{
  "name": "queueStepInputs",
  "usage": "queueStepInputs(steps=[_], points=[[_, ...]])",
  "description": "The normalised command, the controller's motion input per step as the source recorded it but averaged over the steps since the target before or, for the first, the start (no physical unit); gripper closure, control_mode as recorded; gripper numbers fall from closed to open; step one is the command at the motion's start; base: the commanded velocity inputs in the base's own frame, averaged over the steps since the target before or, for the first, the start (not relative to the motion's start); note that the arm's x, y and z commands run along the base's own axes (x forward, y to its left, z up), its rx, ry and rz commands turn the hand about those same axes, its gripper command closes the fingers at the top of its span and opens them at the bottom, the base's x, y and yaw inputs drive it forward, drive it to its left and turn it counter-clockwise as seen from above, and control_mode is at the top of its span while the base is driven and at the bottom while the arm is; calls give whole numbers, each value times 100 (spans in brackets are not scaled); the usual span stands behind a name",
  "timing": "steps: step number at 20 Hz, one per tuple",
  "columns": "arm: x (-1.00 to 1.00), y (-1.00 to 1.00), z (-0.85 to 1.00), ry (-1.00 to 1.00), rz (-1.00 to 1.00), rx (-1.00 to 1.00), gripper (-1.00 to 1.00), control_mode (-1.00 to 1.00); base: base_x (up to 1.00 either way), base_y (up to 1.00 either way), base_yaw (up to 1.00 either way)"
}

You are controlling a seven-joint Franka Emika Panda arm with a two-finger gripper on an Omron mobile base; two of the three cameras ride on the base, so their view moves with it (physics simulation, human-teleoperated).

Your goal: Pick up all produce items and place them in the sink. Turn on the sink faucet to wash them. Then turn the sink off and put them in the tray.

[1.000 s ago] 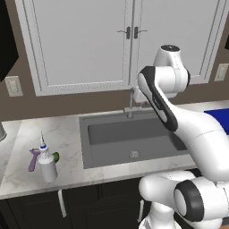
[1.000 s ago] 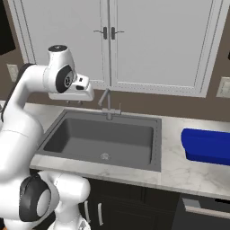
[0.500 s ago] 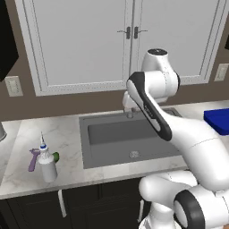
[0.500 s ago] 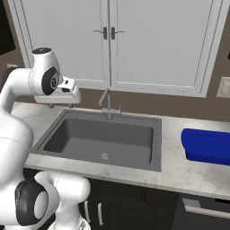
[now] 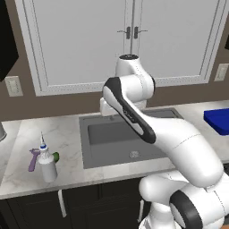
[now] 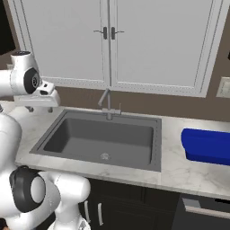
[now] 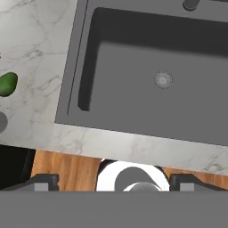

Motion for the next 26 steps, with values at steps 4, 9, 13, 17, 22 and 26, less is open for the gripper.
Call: queueStepInputs(steps=[4, 9, 13, 17, 22, 26], points=[[0, 69, -16, 15, 0, 0, -100, -100, 0, 0, 0], [1, 47, -48, 11, -1, 11, -100, -100, 0, 0, 0], [1, 25, -68, 1, 0, 17, -100, -100, 0, 0, 0], [3, 18, -68, -2, 0, 16, -100, -100, 0, 0, 0], [18, 31, -43, -5, 0, 13, -100, -100, 0, 0, 0], [36, 25, -15, 1, 0, 8, -100, -100, 0, 0, 0]])
